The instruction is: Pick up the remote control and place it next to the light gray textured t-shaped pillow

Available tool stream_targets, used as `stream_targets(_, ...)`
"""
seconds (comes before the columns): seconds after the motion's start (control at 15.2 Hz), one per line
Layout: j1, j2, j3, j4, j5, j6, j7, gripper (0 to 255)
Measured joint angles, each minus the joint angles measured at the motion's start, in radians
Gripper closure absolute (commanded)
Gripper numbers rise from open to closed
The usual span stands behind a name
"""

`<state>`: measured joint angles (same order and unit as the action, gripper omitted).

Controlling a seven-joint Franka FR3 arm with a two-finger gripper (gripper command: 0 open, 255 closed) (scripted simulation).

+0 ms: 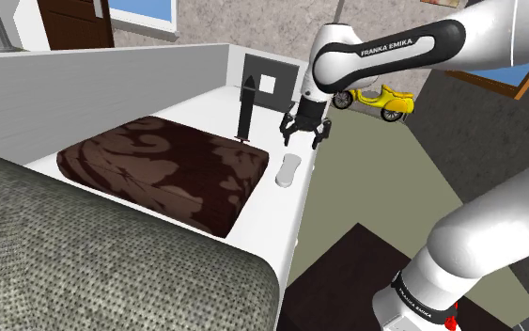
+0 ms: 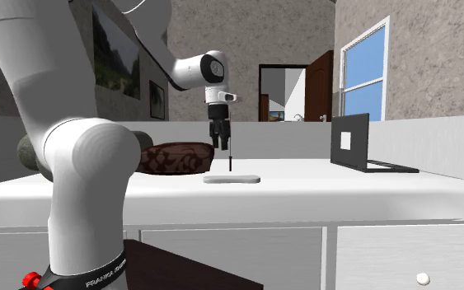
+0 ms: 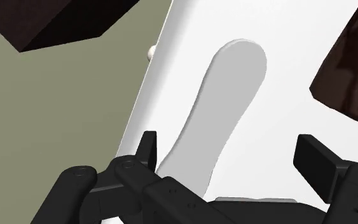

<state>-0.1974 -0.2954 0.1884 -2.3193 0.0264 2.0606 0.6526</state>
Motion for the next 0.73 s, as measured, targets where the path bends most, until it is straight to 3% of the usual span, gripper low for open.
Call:
stream_targets(0.4, -0.052, 0.197, 0.008, 0.038, -0.026, 0.12, 0.227, 0)
stream_targets(0.73, -0.057, 0.256, 0.007, 0.026, -0.039, 0.186, 0.266, 0)
